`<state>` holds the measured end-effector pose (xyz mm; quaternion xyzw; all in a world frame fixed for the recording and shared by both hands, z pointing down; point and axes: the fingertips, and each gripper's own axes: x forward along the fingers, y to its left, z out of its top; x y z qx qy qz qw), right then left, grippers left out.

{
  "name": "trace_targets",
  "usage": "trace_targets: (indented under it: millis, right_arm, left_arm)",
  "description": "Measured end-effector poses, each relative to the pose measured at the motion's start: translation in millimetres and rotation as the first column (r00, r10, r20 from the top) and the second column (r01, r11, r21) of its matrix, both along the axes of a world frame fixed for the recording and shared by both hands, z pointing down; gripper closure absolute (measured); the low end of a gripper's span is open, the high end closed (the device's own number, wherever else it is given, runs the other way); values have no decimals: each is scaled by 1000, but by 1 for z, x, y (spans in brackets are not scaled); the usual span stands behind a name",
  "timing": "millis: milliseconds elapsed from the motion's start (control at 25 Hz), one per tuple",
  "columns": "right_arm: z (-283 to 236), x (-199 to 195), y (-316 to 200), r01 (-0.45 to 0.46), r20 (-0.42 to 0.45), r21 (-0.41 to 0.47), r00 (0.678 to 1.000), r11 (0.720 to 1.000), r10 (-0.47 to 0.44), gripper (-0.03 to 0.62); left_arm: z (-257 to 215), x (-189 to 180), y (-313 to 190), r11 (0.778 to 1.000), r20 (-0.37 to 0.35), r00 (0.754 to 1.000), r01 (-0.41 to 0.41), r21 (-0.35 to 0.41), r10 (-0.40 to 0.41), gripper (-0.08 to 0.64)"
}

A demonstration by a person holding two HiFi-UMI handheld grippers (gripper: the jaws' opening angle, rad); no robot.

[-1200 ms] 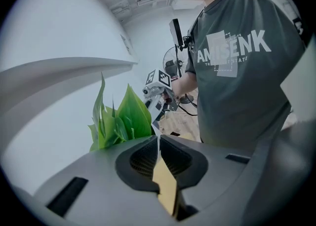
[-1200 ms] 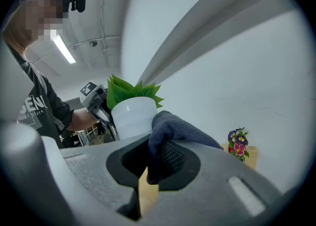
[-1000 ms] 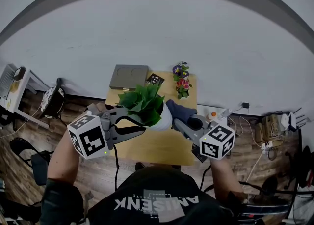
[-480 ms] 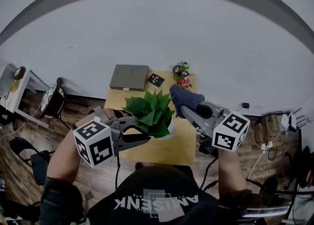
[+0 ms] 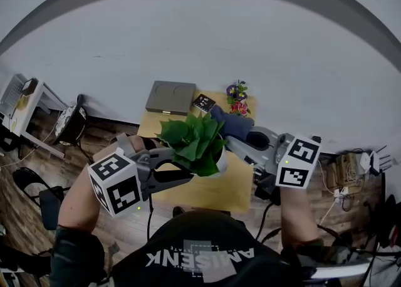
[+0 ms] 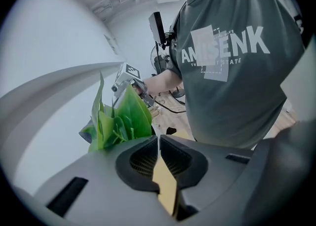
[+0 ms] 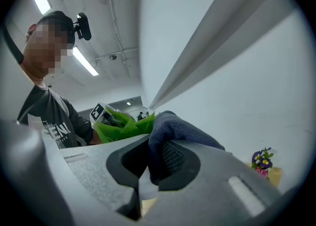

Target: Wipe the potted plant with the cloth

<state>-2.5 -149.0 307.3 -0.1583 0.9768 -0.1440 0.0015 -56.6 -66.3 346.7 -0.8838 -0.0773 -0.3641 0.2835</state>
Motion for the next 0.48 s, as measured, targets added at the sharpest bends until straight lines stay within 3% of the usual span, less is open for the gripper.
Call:
trace_targets:
  millis: [480]
  right_arm:
    - [32, -1, 2, 34, 9, -103, 999, 994, -34, 565]
  left_arm:
    - [-7, -10, -5, 1000, -17, 1000, 22, -10, -22, 543]
